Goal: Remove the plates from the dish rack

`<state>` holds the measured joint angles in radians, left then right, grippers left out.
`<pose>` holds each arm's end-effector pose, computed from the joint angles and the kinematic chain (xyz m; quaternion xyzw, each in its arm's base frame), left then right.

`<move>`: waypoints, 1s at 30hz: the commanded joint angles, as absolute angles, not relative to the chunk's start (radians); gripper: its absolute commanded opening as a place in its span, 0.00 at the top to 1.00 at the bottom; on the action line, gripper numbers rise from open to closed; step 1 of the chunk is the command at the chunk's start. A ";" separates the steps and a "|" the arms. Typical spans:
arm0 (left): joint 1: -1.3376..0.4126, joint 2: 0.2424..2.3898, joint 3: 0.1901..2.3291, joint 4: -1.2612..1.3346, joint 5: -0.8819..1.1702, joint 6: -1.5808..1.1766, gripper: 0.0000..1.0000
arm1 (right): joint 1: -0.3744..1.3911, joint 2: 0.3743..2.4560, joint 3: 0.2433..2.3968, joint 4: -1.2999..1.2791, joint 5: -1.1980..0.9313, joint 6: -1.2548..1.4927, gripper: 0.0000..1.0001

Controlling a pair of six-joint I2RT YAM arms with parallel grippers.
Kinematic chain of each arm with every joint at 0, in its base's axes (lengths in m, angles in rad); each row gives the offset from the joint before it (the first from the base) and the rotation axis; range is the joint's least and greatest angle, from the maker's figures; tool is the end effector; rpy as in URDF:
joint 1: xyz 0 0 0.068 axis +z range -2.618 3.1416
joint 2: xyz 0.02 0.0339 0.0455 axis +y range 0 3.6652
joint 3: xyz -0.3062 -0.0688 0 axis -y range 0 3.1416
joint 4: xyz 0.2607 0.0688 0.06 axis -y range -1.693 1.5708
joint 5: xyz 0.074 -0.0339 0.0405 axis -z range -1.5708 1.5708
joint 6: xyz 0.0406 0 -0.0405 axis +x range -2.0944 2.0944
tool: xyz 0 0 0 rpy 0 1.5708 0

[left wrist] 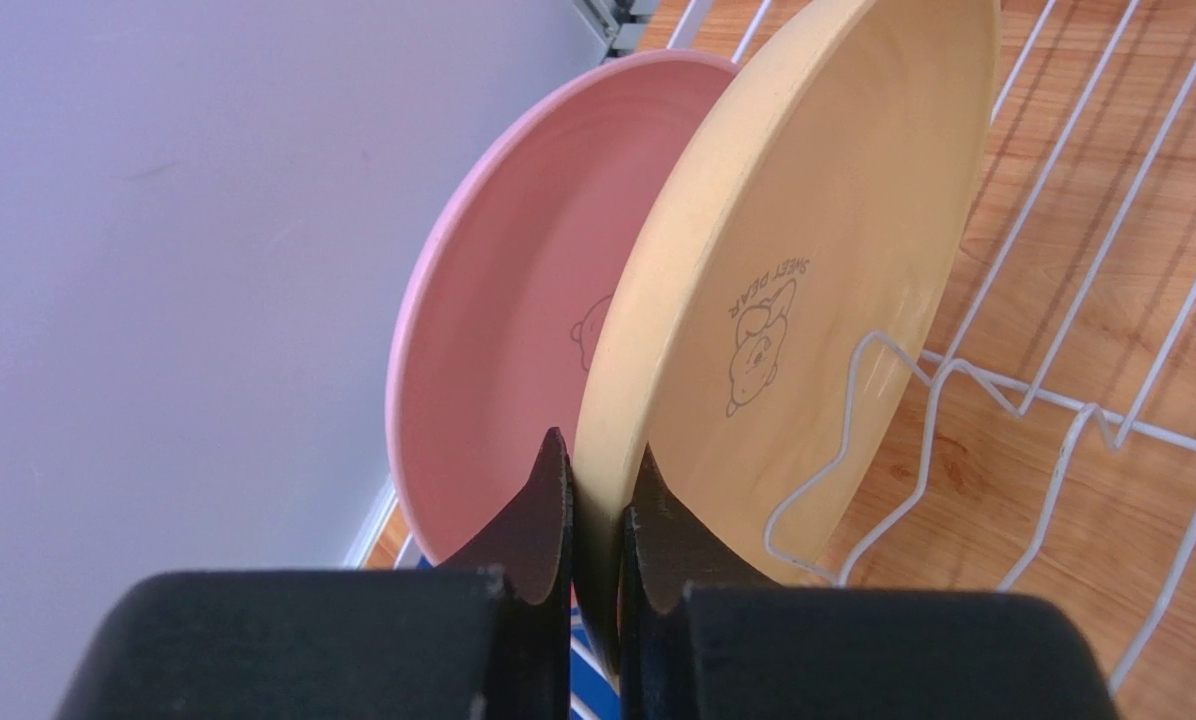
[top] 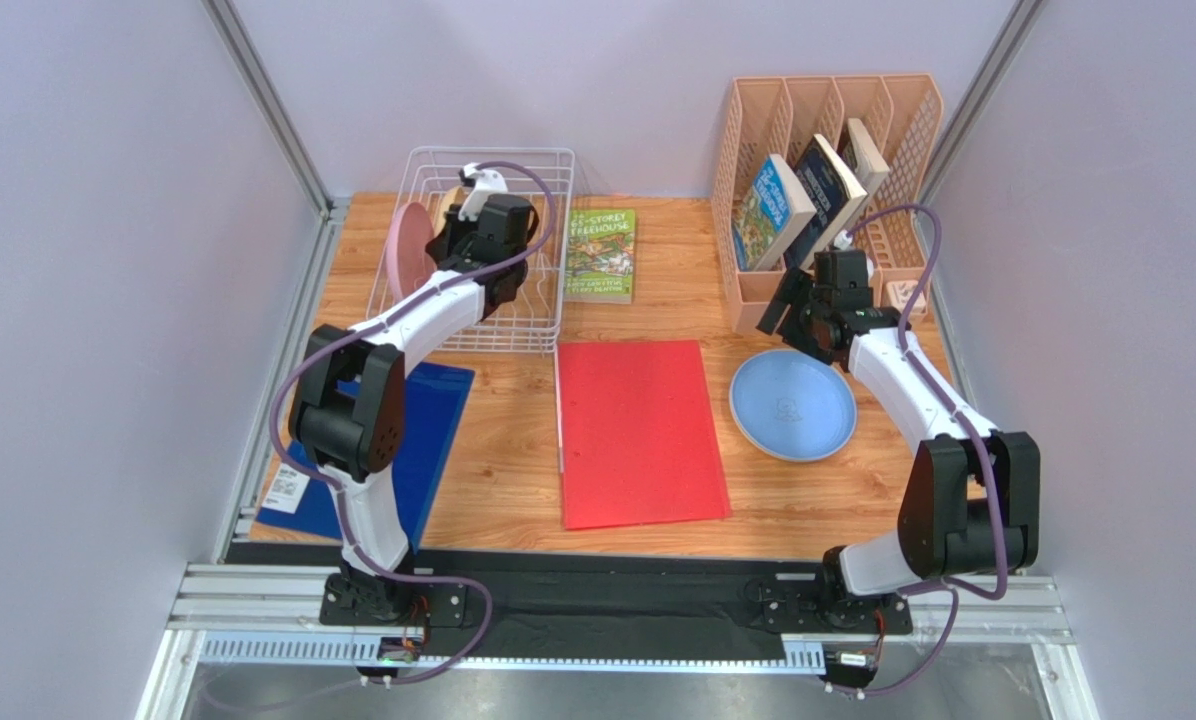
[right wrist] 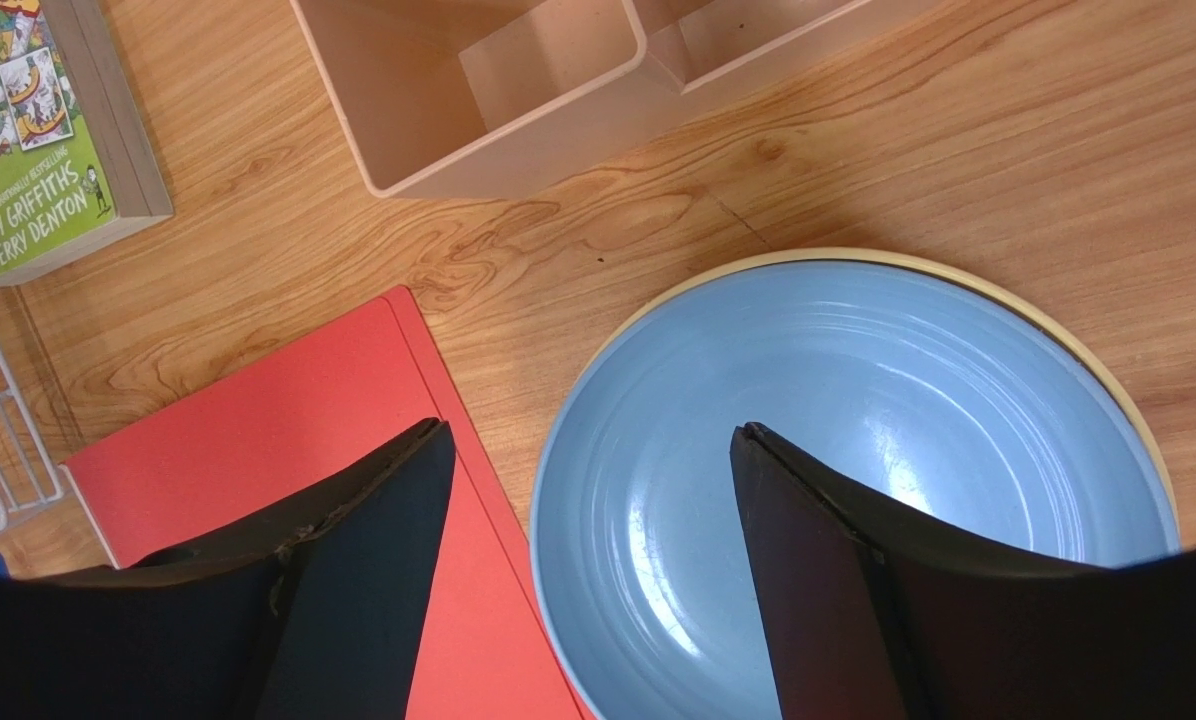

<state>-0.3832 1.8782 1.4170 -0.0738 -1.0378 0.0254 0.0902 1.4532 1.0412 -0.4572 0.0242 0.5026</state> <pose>0.4344 -0.1374 0.2948 -0.0873 0.7886 0.3475 0.4997 0.3197 0.0279 0.2806 0.1963 0.9183 0.0895 0.3320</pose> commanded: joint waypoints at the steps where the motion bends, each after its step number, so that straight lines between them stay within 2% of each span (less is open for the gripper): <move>1: -0.370 1.816 1.483 -0.063 -1.137 0.078 1.00 | 0.094 1.444 1.086 -0.426 0.015 0.486 0.27; 9: -0.388 1.723 1.520 -0.104 -1.146 0.115 1.00 | 0.097 1.437 1.091 -0.431 -0.024 0.482 0.27; 13: -0.406 1.675 1.543 -0.222 -1.083 0.057 1.00 | 0.120 1.402 1.088 -0.422 -0.050 0.447 0.26; 16: -0.420 1.651 1.621 -0.422 -0.755 -0.087 1.00 | 0.132 1.365 1.059 -0.347 -0.170 0.436 0.26; 18: -0.443 1.641 1.637 -0.463 -0.610 -0.138 1.00 | 0.146 1.356 1.043 -0.299 -0.237 0.436 0.26; 22: -0.457 1.634 1.599 -0.427 -0.166 -0.297 1.00 | 0.158 1.370 1.039 -0.255 -0.299 0.466 0.26; 25: -0.465 1.641 1.556 -0.370 -0.005 -0.351 1.00 | 0.166 1.382 1.031 -0.201 -0.339 0.482 0.26; 30: -0.471 1.638 1.505 -0.277 0.138 -0.443 1.00 | 0.175 1.401 1.040 -0.124 -0.408 0.512 0.26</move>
